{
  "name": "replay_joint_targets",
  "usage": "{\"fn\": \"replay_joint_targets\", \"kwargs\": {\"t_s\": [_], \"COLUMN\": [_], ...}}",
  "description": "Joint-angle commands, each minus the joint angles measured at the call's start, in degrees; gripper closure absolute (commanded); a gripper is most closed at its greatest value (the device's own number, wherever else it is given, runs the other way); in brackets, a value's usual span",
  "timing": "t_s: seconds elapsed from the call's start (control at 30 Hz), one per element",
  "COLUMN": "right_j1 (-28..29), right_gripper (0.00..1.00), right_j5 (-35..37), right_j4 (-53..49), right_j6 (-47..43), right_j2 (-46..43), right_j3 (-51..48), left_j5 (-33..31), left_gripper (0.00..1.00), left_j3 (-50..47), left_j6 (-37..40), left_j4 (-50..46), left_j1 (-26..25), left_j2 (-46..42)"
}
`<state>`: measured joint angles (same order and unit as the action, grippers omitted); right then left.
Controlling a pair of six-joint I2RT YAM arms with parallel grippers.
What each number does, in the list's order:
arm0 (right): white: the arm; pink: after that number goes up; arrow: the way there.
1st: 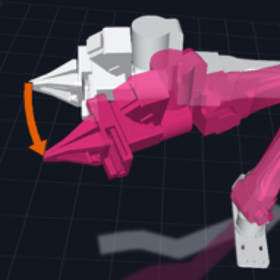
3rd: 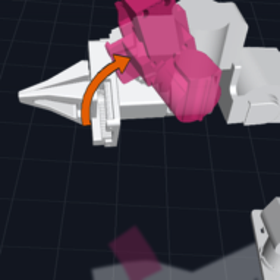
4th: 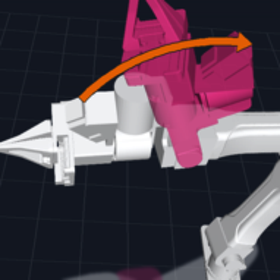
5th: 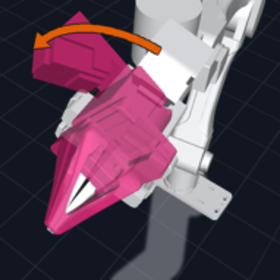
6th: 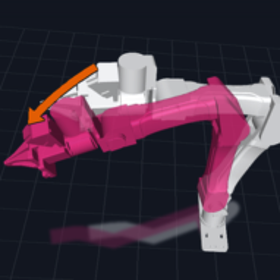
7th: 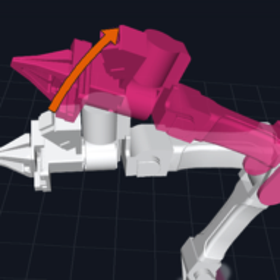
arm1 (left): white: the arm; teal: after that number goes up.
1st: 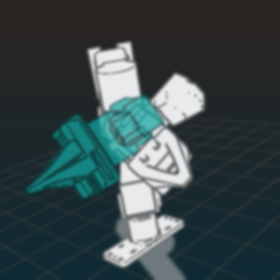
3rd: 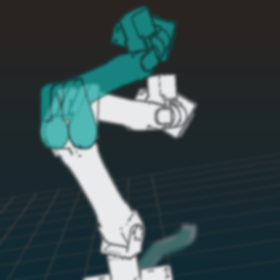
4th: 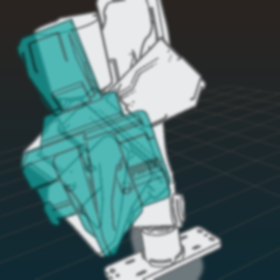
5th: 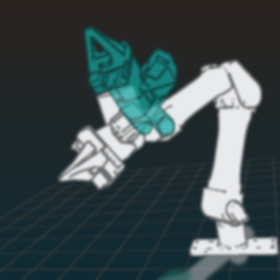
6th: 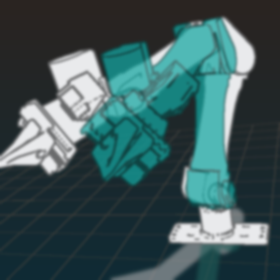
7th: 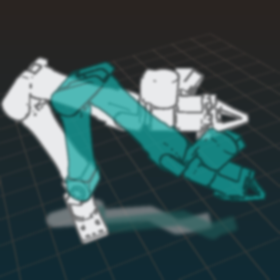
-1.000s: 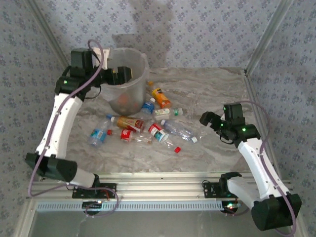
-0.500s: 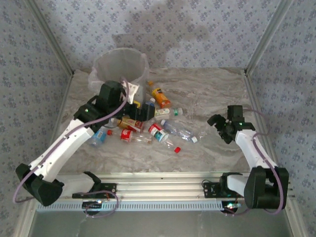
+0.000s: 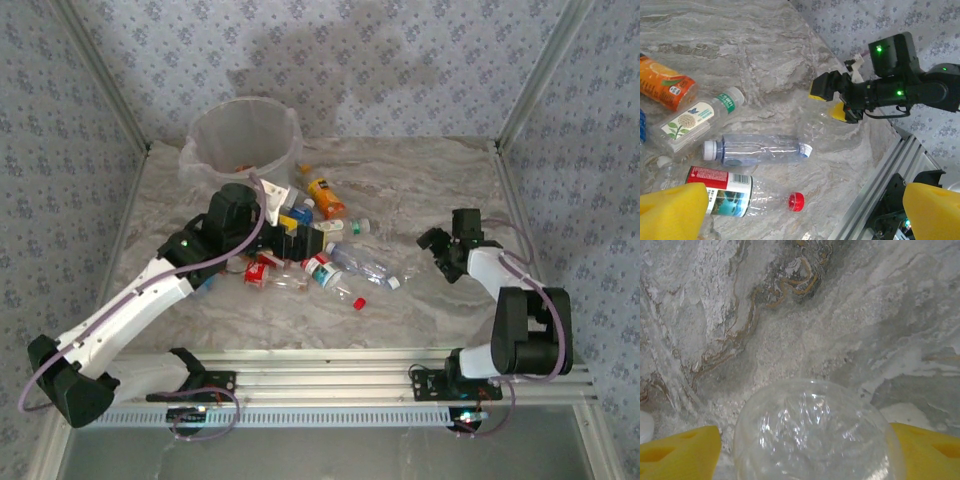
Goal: Put the plastic bottles in the bin
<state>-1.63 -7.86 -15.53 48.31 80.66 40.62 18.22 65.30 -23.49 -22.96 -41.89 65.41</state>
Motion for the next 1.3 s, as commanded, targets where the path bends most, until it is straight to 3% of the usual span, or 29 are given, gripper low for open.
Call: {"fn": "replay_joint_targets", "kwargs": {"t_s": [0.0,0.17,0.4,0.77,1.0,1.27], "right_j1": [-0.22,-0.08,1.15,10.82,16.00,19.83], "right_gripper": [0.17,0.29,0.41,0.42,0.42,0.42], "right_j5": [1.38,3.06,3.62,-0.70,-9.38,-13.11], "right_j4": [3.23,4.64,4.75,-2.72,-2.41,0.00], "right_j6": [1.53,0.45,-4.72,-11.38,-9.05,-5.96], "right_j2": [1.32,0.60,-4.86,-15.75,-17.60,-18.87], "right_j3": [-1.05,-1.43,0.13,9.18,13.03,15.49], "left_j5": [0.26,0.37,3.38,8.19,8.07,8.81], "left_gripper": [0.00,0.00,0.00,0.00,0.00,0.00], "left_j3": [1.39,0.66,3.86,1.64,2.54,4.89], "left_j6": [1.89,2.22,2.32,2.57,3.75,2.84], "left_j4": [1.62,5.06,2.92,10.52,12.18,14.62], "left_j1": [-0.97,-2.46,-3.22,-3.50,-5.34,-7.96], "left_j2": [1.47,2.77,8.02,12.78,16.88,21.05]}}
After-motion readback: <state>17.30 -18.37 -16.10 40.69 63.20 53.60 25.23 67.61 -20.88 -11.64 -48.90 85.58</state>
